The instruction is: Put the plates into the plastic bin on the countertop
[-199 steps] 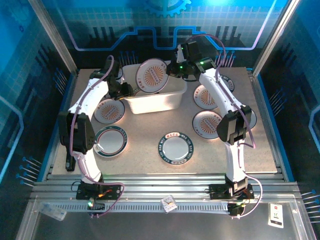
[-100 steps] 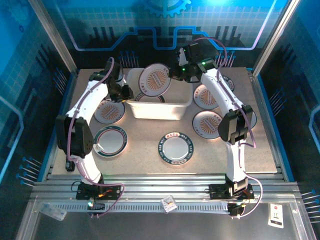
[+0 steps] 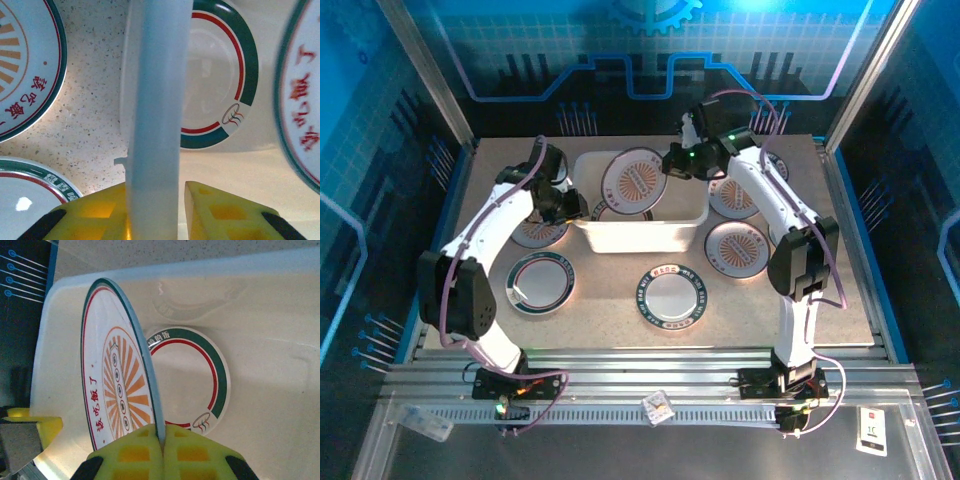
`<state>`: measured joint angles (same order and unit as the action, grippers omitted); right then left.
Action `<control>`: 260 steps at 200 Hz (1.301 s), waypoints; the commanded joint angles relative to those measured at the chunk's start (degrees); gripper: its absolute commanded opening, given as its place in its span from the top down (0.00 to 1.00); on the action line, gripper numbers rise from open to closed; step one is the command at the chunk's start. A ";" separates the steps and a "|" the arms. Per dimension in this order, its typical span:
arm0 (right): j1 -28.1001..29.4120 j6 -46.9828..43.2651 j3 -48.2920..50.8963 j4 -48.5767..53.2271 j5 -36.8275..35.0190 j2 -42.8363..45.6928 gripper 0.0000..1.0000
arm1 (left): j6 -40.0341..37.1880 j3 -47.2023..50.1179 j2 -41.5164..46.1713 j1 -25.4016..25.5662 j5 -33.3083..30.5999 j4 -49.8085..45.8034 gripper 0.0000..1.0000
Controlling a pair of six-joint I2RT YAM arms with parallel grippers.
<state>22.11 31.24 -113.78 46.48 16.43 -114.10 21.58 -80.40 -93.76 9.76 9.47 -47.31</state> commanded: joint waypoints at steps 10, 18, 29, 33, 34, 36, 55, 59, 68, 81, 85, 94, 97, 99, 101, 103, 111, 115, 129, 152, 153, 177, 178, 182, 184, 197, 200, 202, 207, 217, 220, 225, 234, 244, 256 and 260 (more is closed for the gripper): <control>1.58 0.44 1.67 -2.88 2.12 1.74 1.00 | 1.37 1.45 2.22 0.88 0.95 0.82 0.66; 1.92 0.16 1.42 -2.80 1.78 1.29 1.00 | 1.30 1.54 2.41 0.90 0.92 0.89 0.63; 2.46 -0.04 1.14 -2.71 1.59 0.61 1.00 | 1.11 1.72 2.90 0.94 0.55 1.06 0.59; 2.55 0.04 1.16 -2.79 1.59 0.41 1.00 | 1.05 1.80 3.21 0.93 0.39 1.08 0.56; 2.60 0.09 1.16 -2.79 1.61 0.25 1.00 | 0.99 1.77 3.26 0.95 0.33 1.08 0.56; 2.59 0.11 1.13 -2.80 1.60 0.18 1.00 | 0.89 1.75 3.37 0.94 0.14 1.08 0.54; 3.26 0.37 1.10 -2.88 2.20 -0.97 1.00 | 0.28 1.45 4.68 0.88 -1.17 0.69 0.45; 3.41 0.39 1.13 -2.95 2.37 -1.23 1.00 | 0.10 1.37 4.94 0.88 -1.57 0.58 0.42; 3.66 0.40 1.14 -3.13 2.88 -1.75 1.00 | -0.14 1.24 5.54 0.88 -2.49 0.39 0.35; 4.05 0.16 1.08 -2.99 3.80 -2.73 1.00 | -0.56 1.31 6.53 0.88 -4.62 0.45 0.28; 4.11 0.05 1.05 -2.91 3.94 -2.90 1.00 | -0.65 1.38 6.82 0.88 -5.20 0.46 0.26; 4.34 -0.45 1.24 -2.63 4.18 -3.61 1.00 | -0.87 1.64 7.57 0.88 -6.30 0.71 0.23; 4.37 -0.48 1.33 -2.60 4.28 -3.72 1.00 | -0.94 1.77 7.80 0.88 -6.58 0.72 0.22; 4.40 -0.55 1.40 -2.61 4.34 -3.86 1.00 | -1.04 1.81 7.98 0.88 -6.75 0.84 0.22; 4.42 -0.54 1.40 -2.62 4.50 -4.00 1.00 | -1.07 1.93 8.15 0.88 -6.88 0.93 0.22; 4.39 -0.59 1.50 -2.69 4.60 -4.10 1.00 | -1.16 1.98 8.30 0.81 -7.03 1.02 0.21; 4.54 -0.61 1.69 -2.86 5.23 -4.64 1.00 | -1.28 2.33 8.88 0.74 -7.48 1.31 0.20; 4.65 -0.57 1.71 -2.88 5.39 -4.95 1.00 | -1.28 2.43 9.01 0.70 -7.66 1.41 0.20; 4.98 -0.66 1.45 -2.97 5.70 -6.12 1.00 | -1.48 2.54 9.38 0.37 -7.89 1.58 0.18; 5.14 -0.10 1.37 -4.17 7.74 -8.16 1.00 | -1.59 2.62 9.53 -0.31 -7.89 1.34 0.17; 5.18 -0.07 1.37 -4.19 7.79 -8.24 1.00 | -1.56 2.66 9.54 -0.38 -7.89 1.34 0.17; 5.62 -0.25 1.08 -4.40 8.71 -10.36 0.99 | -1.65 3.01 10.29 -1.77 -7.90 1.28 0.15; 5.62 -0.25 1.08 -4.40 8.71 -10.36 0.99 | -1.69 2.99 10.32 -1.81 -7.90 1.27 0.15; 5.65 -0.34 0.97 -4.30 8.80 -10.77 0.99 | -1.77 3.07 10.47 -2.05 -7.94 1.21 0.15; 5.66 -0.37 0.99 -4.30 8.75 -10.82 0.99 | -1.80 3.08 10.55 -2.16 -7.90 1.18 0.15; 5.73 -0.46 1.07 -3.93 8.55 -11.96 0.99 | -2.32 3.01 10.91 -2.46 -8.06 0.83 0.15; 5.78 -0.55 0.99 -3.72 8.48 -12.20 0.98 | -2.44 2.97 10.96 -2.54 -8.07 0.74 0.15; 5.83 -0.67 0.94 -3.62 8.50 -12.37 0.98 | -2.49 2.97 10.94 -2.55 -8.07 0.69 0.15; 5.85 -1.01 0.87 -3.37 8.25 -12.73 0.98 | -2.70 2.94 11.02 -2.56 -8.13 0.45 0.15; 6.00 -1.48 0.75 -2.83 7.63 -13.36 0.97 | -2.94 2.85 10.90 -2.63 -8.24 0.06 0.15; 6.01 -1.60 0.67 -2.72 7.51 -13.56 0.97 | -2.98 2.80 10.95 -2.64 -8.31 -0.02 0.15; 6.03 -1.77 0.56 -2.60 7.47 -13.89 0.96 | -3.06 2.80 11.01 -2.68 -8.32 -0.10 0.15; 6.25 -1.97 0.38 -2.39 7.57 -14.42 0.95 | -3.13 2.91 11.05 -2.73 -8.25 -0.15 0.15; 6.30 -2.19 0.02 -1.83 7.10 -15.03 0.93 | -3.08 2.97 11.05 -2.82 -7.99 -0.24 0.14; 6.47 -2.82 -0.77 -0.61 5.58 -15.59 0.85 | -3.02 2.94 11.12 -2.82 -7.75 -0.40 0.15; 6.52 -3.04 -0.90 -0.33 4.98 -15.67 0.83 | -2.97 3.02 11.21 -2.82 -7.64 -0.41 0.15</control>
<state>27.11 30.39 -111.90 42.94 21.45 -128.31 19.97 -77.95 -84.29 7.33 2.09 -46.24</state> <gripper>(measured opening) 0.097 0.855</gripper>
